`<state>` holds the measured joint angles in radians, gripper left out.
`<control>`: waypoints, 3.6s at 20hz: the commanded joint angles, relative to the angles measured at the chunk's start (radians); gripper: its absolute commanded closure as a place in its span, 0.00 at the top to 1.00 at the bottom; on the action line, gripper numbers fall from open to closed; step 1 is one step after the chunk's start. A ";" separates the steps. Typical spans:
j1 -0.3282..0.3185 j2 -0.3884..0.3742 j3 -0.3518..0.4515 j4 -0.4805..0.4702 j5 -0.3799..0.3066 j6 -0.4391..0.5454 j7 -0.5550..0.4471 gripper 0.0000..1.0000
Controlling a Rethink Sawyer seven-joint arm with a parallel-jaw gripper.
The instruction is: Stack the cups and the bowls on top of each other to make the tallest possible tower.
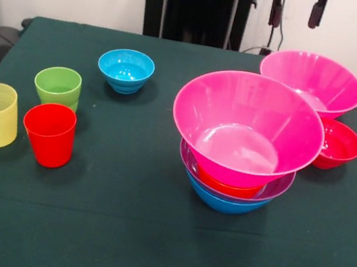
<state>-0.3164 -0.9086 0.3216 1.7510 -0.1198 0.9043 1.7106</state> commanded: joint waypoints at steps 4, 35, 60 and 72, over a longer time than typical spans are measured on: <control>0.035 0.005 -0.063 0.166 -0.024 -0.121 0.159 1.00; -0.002 0.013 -0.105 0.380 -0.050 -0.420 0.081 1.00; 0.106 0.215 -0.157 0.252 -0.004 -0.439 0.088 1.00; 0.064 0.241 -0.129 0.201 0.026 -0.351 0.069 1.00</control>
<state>-0.2394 -0.7068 0.1369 2.0454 -0.1175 0.4705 1.7106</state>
